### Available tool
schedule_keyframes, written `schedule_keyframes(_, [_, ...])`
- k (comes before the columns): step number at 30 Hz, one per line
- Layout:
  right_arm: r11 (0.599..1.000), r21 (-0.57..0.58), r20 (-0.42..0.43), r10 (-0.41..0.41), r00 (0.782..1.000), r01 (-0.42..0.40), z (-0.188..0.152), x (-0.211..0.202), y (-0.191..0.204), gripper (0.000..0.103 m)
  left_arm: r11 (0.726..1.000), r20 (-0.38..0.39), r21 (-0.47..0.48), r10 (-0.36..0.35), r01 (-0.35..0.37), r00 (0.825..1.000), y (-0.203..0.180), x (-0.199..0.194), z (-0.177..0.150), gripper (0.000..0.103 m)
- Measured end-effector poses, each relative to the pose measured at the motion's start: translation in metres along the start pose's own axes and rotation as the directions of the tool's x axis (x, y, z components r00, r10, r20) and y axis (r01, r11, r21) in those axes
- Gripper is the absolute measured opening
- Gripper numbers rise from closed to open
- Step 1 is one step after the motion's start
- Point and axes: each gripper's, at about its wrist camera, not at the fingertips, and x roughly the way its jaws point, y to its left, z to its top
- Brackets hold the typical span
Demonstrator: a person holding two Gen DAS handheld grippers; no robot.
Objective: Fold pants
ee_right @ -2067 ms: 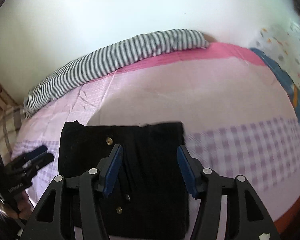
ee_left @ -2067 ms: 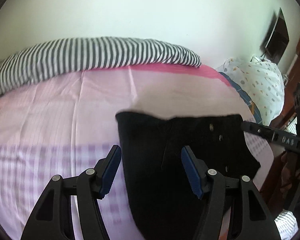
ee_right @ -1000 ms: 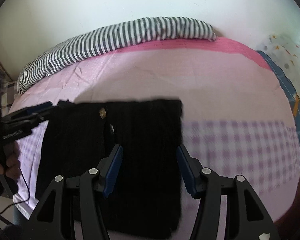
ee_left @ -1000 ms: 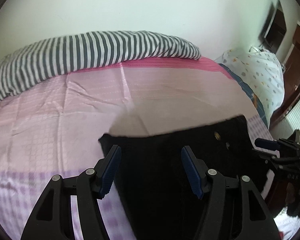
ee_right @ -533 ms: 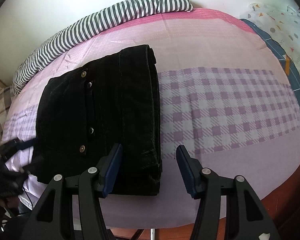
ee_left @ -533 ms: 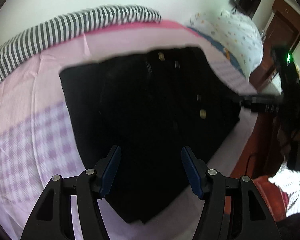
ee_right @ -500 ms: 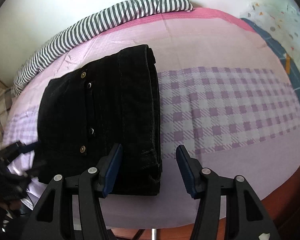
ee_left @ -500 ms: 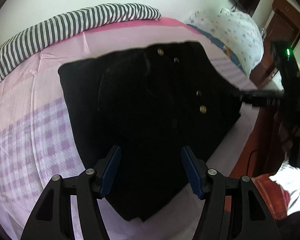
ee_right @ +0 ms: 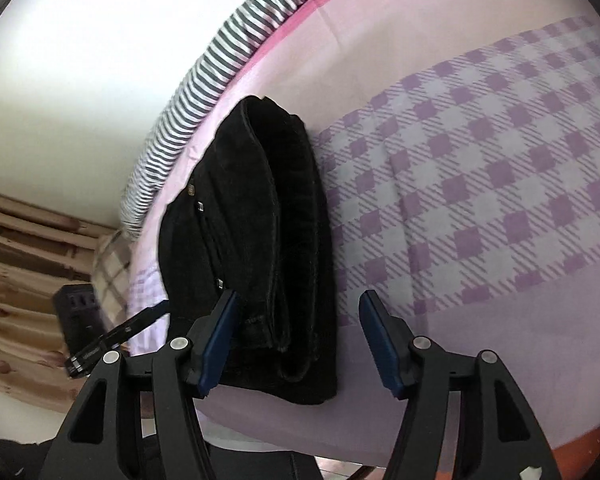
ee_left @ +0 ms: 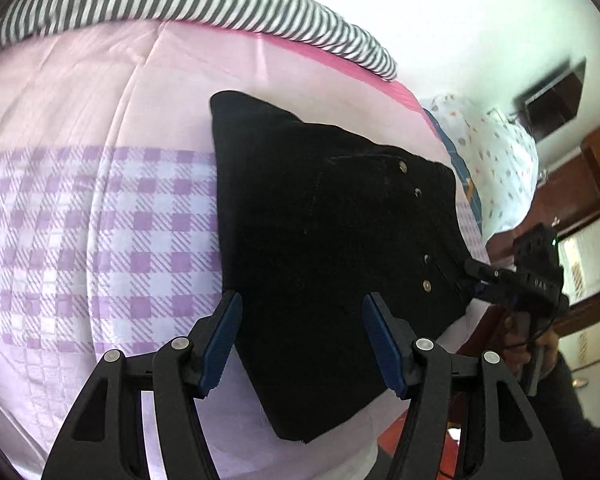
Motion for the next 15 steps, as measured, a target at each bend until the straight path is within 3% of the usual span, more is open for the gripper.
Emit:
schedule_keyframes(10, [0.995,-0.067,-0.117,0.062,0.991,-0.070,0.018,0.016,0.010,0.060,0.993,-0.010,-0.121,-0.012,0.010,1.000,0.029,0.001,0.015,0.063])
schedule_keyframes(15, [0.990,-0.077,-0.133,0.106,0.985,-0.117,0.022,0.021,0.010,0.061,0.993,-0.055,-0.109,-0.049,0.043,0.997,0.026,0.016,0.020,0.063])
